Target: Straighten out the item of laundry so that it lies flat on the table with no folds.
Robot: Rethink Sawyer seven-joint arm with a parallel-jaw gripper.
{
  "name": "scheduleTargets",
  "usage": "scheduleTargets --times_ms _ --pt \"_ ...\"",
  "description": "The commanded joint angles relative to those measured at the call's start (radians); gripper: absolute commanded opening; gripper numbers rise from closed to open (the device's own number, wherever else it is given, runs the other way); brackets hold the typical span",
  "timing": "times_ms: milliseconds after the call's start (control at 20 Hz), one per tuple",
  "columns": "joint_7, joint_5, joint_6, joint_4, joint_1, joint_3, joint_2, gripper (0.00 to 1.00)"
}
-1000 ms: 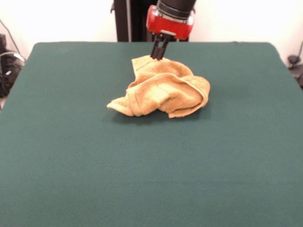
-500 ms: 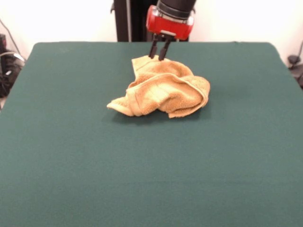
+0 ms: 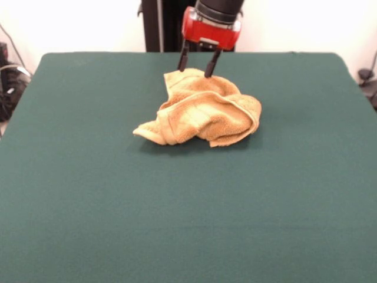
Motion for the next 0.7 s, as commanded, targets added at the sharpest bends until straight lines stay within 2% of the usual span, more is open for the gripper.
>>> scheduleTargets --times_ms 50,550,700 --pt "0.15 0.037 0.093 -0.041 0.003 0.089 0.045 1.0" --pt "0.134 0.043 0.119 -0.031 -0.024 0.128 0.014 1.0" --pt "0.127 0.048 0.121 -0.015 -0.053 0.166 0.003 1.0"
